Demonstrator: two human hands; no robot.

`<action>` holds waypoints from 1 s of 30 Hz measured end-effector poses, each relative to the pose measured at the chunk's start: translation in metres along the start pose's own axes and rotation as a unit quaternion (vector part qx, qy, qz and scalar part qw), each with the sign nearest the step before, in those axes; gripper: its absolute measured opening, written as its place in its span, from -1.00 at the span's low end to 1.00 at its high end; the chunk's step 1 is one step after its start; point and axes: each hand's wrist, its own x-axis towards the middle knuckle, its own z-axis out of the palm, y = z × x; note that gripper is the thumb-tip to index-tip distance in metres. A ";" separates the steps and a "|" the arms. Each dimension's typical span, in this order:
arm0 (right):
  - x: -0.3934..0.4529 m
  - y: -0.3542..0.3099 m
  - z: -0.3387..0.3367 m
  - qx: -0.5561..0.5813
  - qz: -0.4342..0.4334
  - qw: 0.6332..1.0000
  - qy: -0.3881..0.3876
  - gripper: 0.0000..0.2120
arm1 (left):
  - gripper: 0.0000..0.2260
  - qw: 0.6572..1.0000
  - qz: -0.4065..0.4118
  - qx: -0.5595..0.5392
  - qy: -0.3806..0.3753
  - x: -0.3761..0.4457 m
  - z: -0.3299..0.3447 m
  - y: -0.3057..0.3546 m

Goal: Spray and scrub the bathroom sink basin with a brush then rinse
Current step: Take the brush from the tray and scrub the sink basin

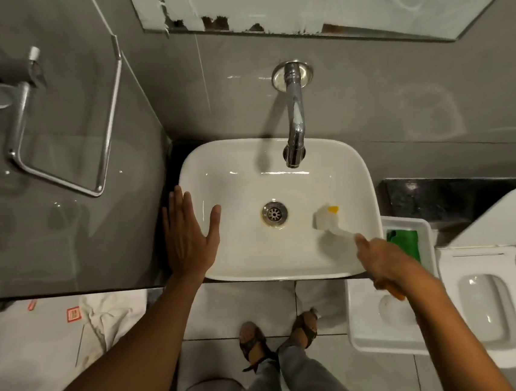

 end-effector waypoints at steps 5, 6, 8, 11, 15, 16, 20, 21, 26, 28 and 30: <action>-0.051 -0.018 0.059 -0.036 -0.051 0.996 -0.069 -0.42 | -0.20 0.999 -0.022 -0.020 -0.026 -0.001 -0.005 0.005; -0.058 -0.032 0.071 -0.032 -0.066 0.994 -0.078 -0.45 | -0.20 0.999 -0.022 -0.023 -0.024 -0.001 -0.006 0.005; -0.063 -0.066 0.094 -0.007 -0.080 0.992 -0.096 -0.49 | -0.23 0.999 -0.016 -0.027 -0.018 -0.001 -0.005 0.004; -0.063 -0.115 0.121 0.019 -0.094 0.988 -0.125 -0.50 | -0.28 1.000 0.007 -0.016 -0.008 -0.001 -0.002 0.001; -0.047 -0.145 0.111 0.016 -0.116 0.987 -0.110 -0.47 | -0.30 1.000 0.016 -0.021 0.006 -0.001 0.000 0.001; -0.040 -0.150 0.102 0.020 -0.116 0.989 -0.087 -0.47 | -0.30 1.000 0.014 -0.023 0.005 -0.001 0.000 0.001; -0.008 -0.167 0.069 0.006 -0.116 0.992 -0.042 -0.49 | -0.29 0.999 0.012 -0.031 -0.006 0.000 -0.001 0.001; 0.000 -0.168 0.062 0.014 -0.112 0.993 -0.017 -0.49 | -0.29 0.999 0.011 -0.035 -0.009 0.001 -0.001 0.000; 0.027 -0.129 0.038 -0.024 -0.083 0.995 0.056 -0.57 | -0.23 0.999 0.013 -0.046 -0.004 0.000 -0.001 0.000; 0.029 -0.088 0.028 -0.063 -0.059 0.994 0.066 -0.58 | -0.25 0.999 0.016 -0.040 -0.001 -0.001 -0.001 0.000; 0.023 -0.043 0.023 -0.116 -0.030 0.991 0.062 -0.57 | -0.27 0.999 0.014 -0.035 -0.003 -0.001 -0.001 0.000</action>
